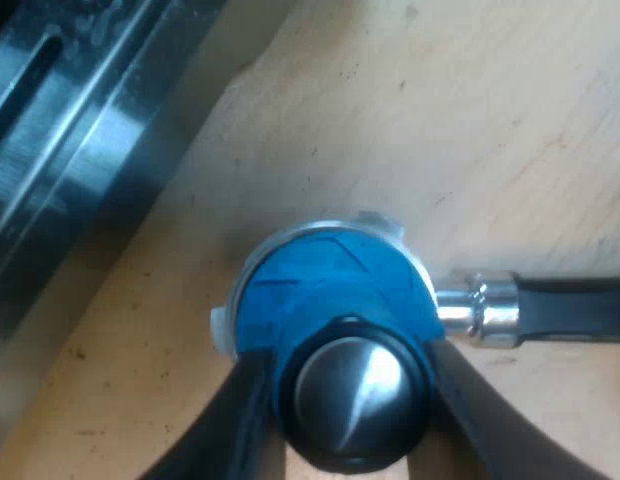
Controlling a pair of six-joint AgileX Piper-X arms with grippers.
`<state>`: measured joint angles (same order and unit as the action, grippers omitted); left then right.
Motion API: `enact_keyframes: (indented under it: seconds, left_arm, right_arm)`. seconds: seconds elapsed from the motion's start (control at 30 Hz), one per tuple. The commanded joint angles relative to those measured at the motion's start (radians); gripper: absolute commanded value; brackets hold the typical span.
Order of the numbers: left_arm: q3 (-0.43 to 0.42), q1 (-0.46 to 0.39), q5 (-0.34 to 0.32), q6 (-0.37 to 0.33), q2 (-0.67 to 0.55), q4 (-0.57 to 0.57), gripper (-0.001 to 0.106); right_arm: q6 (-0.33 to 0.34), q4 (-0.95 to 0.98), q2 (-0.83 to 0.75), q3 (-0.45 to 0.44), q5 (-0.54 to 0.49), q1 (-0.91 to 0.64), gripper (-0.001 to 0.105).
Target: Grind coffee beans and then tamp
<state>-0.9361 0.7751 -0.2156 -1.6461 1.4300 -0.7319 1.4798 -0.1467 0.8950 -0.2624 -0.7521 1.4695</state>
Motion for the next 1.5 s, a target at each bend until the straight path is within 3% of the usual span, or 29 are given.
enact_keyframes:
  seconds: [0.03, 0.57, 0.87, 1.3, 1.37, 1.5]
  left_arm:
    - [-0.010, 0.002, 0.019, -0.001, 0.015, 0.012, 0.000]
    - [-0.006, 0.002, 0.017, -0.001, 0.063, 0.032, 0.000]
    - [0.014, 0.002, -0.005, -0.001, 0.121, -0.013, 0.000]
    - [-0.063, 0.002, 0.005, -0.001, -0.018, -0.045, 0.000]
    - [-0.064, 0.002, 0.049, -0.001, -0.051, -0.071, 0.000]
    - [-0.064, -0.017, 0.054, -0.001, -0.098, -0.126, 0.000]
  right_arm:
    - [0.006, -0.006, -0.005, 0.001, -0.007, 0.001, 0.058]
    - [0.006, -0.006, -0.005, 0.001, -0.007, 0.001, 0.058]
    - [0.006, -0.006, -0.005, 0.001, -0.015, 0.001, 0.058]
    - [0.021, -0.006, -0.005, -0.003, -0.012, 0.001, 0.058]
    - [0.027, -0.009, -0.005, -0.010, -0.004, 0.001, 0.058]
    - [0.072, -0.002, -0.005, -0.040, 0.068, 0.001, 0.058]
